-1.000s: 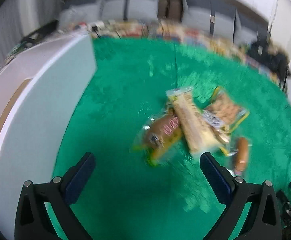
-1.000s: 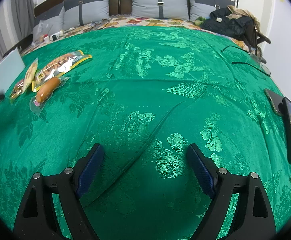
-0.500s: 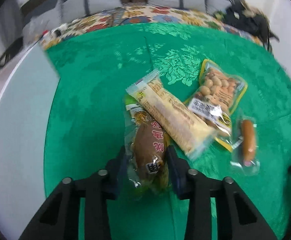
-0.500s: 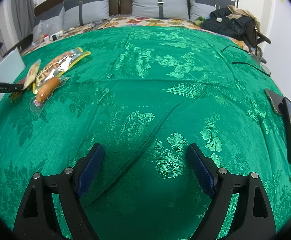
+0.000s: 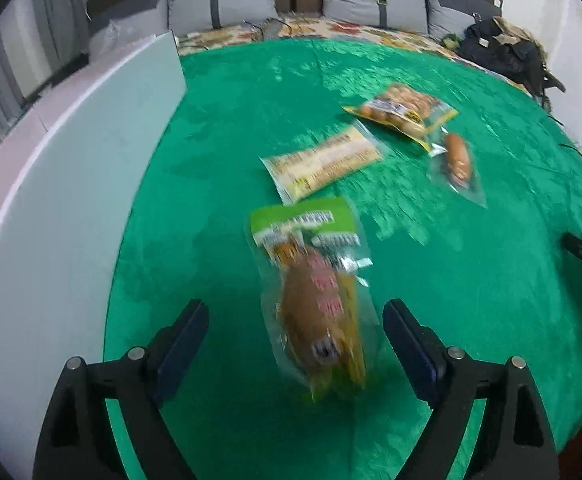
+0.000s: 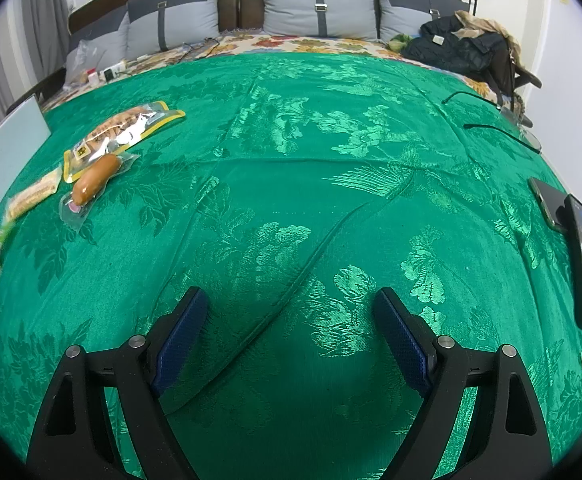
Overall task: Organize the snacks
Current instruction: 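Grasp the green-labelled braised meat pack with the left gripper, then grasp the clear-wrapped small sausage with the right gripper while the left holds its pack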
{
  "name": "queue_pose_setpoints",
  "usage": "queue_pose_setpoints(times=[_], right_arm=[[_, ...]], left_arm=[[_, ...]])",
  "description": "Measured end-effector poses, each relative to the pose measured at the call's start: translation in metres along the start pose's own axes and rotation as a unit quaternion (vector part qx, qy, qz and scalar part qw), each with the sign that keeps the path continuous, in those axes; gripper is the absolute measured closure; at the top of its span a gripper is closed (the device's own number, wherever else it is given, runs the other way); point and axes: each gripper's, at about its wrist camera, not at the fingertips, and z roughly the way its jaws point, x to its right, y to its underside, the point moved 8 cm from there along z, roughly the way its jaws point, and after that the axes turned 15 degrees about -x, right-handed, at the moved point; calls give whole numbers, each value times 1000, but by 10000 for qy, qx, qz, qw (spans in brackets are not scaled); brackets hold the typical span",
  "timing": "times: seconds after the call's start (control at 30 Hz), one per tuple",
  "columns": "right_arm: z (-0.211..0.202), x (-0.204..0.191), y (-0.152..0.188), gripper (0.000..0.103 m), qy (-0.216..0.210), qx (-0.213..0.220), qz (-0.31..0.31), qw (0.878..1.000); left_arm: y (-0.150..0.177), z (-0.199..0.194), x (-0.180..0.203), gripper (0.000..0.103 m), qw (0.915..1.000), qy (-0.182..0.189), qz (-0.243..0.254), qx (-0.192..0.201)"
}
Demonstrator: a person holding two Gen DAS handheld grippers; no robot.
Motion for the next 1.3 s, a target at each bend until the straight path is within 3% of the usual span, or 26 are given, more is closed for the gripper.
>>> queue_pose_setpoints(times=[0.07, 0.23, 0.43, 0.87, 1.2, 1.3], right_arm=[[0, 0, 0, 15, 0, -1, 1, 10000], [-1, 2, 4, 15, 8, 3, 24, 10000], [-2, 3, 4, 15, 15, 5, 44, 10000], [-2, 5, 4, 15, 27, 3, 64, 10000], [-1, 2, 6, 7, -46, -55, 0, 10000], [3, -6, -5, 8, -79, -555, 0, 9984]], left_arm=[[-9, 10, -2, 15, 9999, -109, -6, -33], [-17, 22, -16, 0, 9994, -42, -289, 174], [-16, 23, -20, 0, 9982, 5, -459, 384], [-19, 25, -20, 0, 9982, 17, -455, 382], [-19, 25, -20, 0, 9983, 17, -452, 381], [-19, 25, -20, 0, 9983, 19, -452, 381]])
